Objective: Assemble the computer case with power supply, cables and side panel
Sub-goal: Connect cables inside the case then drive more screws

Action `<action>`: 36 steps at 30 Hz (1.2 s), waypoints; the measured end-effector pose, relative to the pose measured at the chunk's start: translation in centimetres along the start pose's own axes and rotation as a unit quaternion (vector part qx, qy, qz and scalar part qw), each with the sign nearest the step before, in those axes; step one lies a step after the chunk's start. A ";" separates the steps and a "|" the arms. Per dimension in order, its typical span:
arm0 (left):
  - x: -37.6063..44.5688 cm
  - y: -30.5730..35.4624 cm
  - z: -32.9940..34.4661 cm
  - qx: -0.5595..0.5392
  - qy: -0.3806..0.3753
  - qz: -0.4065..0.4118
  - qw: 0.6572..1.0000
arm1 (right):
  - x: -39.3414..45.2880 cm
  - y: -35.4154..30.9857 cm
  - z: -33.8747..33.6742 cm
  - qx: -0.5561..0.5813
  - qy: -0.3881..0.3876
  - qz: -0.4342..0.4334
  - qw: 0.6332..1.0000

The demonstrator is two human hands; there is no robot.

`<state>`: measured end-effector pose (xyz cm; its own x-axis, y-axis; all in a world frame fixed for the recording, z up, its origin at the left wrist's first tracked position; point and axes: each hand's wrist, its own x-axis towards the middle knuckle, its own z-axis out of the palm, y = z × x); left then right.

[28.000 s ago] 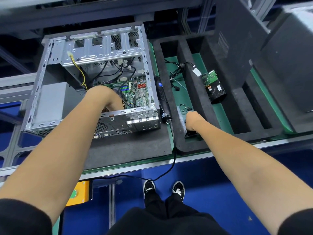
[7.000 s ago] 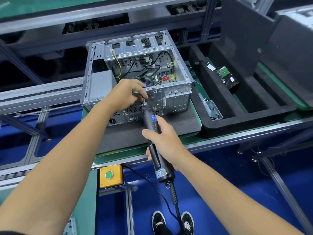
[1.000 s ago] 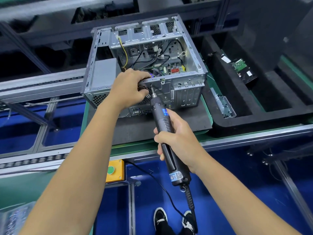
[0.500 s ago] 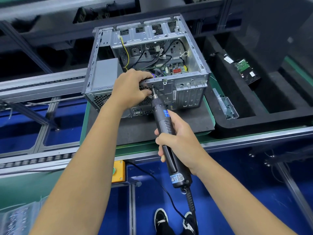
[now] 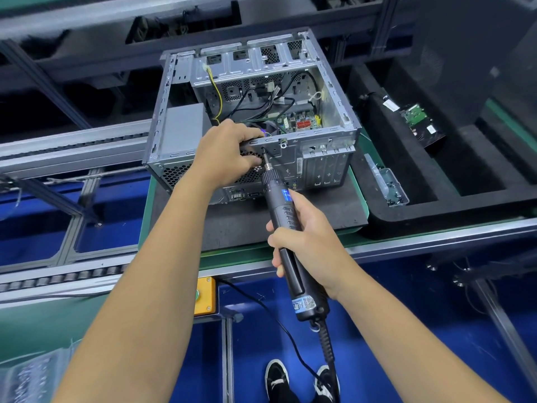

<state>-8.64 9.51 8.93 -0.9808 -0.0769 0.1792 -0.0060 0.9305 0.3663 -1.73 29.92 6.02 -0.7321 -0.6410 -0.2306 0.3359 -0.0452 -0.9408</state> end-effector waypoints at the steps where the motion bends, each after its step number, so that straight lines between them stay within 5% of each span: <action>1: 0.0 0.0 0.0 -0.001 0.002 0.002 1.000 | 0.0 0.0 0.0 0.000 0.000 0.000 1.000; 36: -0.4 0.9 -0.6 -0.035 0.014 -0.007 0.999 | -0.2 -0.9 0.2 0.025 0.016 0.025 0.999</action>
<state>-8.10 10.17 9.72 -0.9750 -0.0997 0.1985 -0.0045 0.9023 0.4310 -1.78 29.89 6.97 -0.7318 -0.6187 -0.2858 0.4016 -0.0526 -0.9143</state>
